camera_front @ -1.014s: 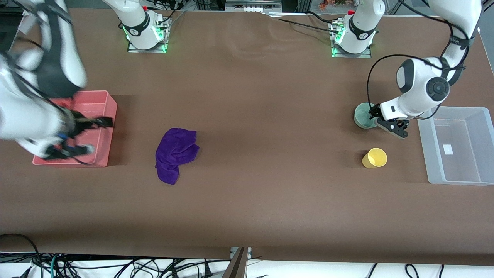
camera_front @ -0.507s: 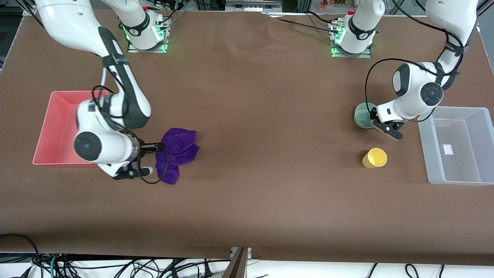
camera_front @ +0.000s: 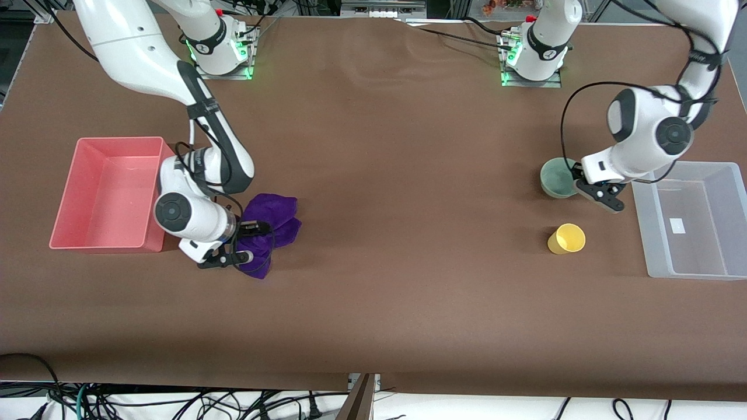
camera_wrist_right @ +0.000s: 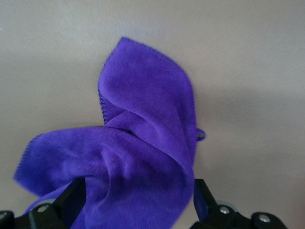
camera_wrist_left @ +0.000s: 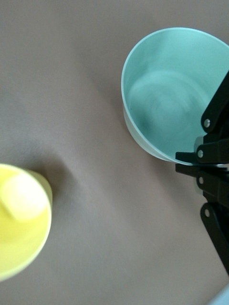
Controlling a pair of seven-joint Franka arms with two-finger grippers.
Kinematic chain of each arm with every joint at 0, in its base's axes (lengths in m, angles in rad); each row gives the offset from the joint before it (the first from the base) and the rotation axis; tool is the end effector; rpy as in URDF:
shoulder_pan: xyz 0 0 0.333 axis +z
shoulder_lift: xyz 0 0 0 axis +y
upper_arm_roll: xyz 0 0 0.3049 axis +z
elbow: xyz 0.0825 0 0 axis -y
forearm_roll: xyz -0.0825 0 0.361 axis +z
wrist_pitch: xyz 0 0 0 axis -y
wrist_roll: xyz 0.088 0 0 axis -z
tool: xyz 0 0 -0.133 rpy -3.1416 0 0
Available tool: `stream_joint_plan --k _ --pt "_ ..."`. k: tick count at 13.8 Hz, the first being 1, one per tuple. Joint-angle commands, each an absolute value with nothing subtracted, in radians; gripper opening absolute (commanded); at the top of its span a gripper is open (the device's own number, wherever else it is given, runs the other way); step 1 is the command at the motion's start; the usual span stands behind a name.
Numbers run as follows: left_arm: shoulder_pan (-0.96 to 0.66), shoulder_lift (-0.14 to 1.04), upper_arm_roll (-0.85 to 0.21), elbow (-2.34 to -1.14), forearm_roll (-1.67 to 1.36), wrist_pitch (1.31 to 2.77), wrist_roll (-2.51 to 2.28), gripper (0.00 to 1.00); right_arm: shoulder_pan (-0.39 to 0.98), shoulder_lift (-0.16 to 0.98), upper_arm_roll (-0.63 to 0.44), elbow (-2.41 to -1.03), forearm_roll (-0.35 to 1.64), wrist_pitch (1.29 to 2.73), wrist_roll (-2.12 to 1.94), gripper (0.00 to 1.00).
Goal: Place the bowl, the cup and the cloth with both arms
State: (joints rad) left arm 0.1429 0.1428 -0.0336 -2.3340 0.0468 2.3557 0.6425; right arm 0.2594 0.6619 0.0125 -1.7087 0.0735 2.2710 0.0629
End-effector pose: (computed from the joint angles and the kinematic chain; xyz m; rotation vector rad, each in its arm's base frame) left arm 0.4810 0.0540 0.2472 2.9909 -0.8734 -0.1905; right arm 0.6135 0.1739 0.1804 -3.0834 -0.2419 0.1680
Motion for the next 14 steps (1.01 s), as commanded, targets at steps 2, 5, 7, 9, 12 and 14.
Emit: stream_joint_plan --k 2,5,7,9,12,14 --pt "0.267 0.115 -0.026 -2.067 0.058 2.036 0.846 0.0 0.265 0.669 0.011 -1.741 0.087 2.309 0.069 0.75" --pt "0.403 0.256 -0.025 -1.825 0.061 1.95 1.079 0.0 0.27 0.675 0.017 -1.74 0.089 2.303 0.071 0.0" --pt "0.481 0.39 -0.025 -1.665 0.061 1.95 1.182 0.0 0.267 0.675 0.017 -1.729 0.089 2.301 0.069 0.0" --pt "0.526 0.524 -0.025 -1.548 0.063 1.956 1.222 0.0 0.253 0.667 0.015 -1.71 0.098 2.296 0.049 0.0" --pt "0.555 0.642 -0.025 -1.493 0.061 2.057 1.226 0.0 0.241 0.635 0.011 -1.665 0.084 2.214 0.04 0.0" --pt "0.59 0.687 -0.025 -1.494 0.061 2.133 1.233 0.0 0.216 0.615 0.005 -1.568 0.08 2.027 -0.001 0.0"
